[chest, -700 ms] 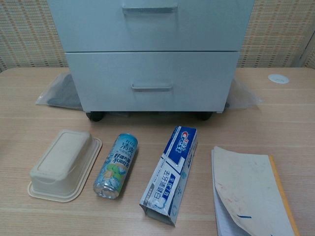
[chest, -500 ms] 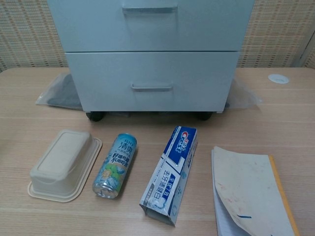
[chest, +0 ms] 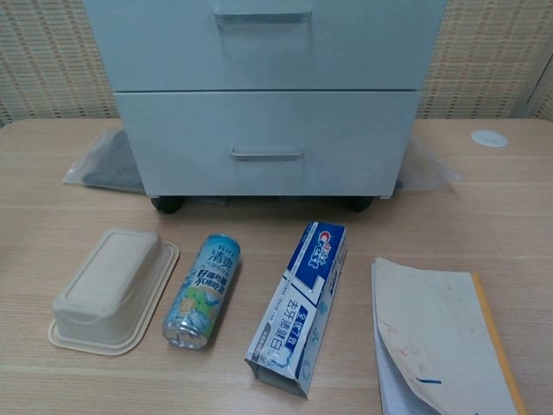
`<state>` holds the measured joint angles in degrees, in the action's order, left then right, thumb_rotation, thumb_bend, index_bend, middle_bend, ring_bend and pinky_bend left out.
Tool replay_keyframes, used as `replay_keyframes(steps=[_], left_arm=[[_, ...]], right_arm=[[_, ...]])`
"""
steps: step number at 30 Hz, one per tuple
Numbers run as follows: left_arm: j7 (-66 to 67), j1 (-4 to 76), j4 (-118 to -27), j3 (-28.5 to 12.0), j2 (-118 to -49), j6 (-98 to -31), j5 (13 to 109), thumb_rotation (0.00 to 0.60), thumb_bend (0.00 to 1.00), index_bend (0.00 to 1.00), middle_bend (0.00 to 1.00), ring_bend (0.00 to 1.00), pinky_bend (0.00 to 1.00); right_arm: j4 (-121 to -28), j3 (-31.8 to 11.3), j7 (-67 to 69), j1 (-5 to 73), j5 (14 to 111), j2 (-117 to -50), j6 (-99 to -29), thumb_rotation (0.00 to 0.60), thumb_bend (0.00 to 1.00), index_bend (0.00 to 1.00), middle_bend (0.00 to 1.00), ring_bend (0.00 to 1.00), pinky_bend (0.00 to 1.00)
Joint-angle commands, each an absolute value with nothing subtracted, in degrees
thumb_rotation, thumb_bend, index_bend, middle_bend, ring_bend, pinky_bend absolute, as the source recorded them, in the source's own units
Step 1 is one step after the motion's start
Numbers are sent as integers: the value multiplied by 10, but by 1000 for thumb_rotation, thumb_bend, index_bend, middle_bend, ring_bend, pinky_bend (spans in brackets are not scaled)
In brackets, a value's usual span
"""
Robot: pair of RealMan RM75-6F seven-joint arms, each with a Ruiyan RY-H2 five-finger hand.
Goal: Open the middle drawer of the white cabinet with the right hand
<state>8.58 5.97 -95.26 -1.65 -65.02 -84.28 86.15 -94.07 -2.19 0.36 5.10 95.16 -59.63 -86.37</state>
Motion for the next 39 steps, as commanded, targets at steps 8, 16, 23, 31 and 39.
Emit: replay_keyframes(steps=[8, 16, 23, 31, 39], left_arm=[[90, 60, -963, -15, -642, -847, 870, 600, 315, 17, 17, 5, 140], [94, 60, -970, -13, -637, -848, 874, 600, 315, 18, 17, 5, 140], [91, 58, -970, -11, -636, -849, 876, 600, 315, 18, 17, 5, 140], [87, 59, -969, -11, -635, -848, 878, 600, 315, 17, 17, 5, 139], [89, 61, -967, -10, -636, -843, 878, 600, 315, 17, 17, 5, 140]], right_arm=[[-1092, -74, -91, 161, 970, -538, -750, 600, 276, 164, 774, 778, 716], [-1203, -129, -180, 250, 887, -523, -643, 600, 304, 164, 876, 882, 764], [-1246, -167, -271, 319, 777, -536, -589, 600, 370, 164, 880, 890, 796], [-1269, -185, -374, 384, 654, -559, -582, 600, 378, 164, 892, 897, 798], [-1274, -186, -431, 445, 564, -582, -587, 600, 378, 164, 893, 898, 797]])
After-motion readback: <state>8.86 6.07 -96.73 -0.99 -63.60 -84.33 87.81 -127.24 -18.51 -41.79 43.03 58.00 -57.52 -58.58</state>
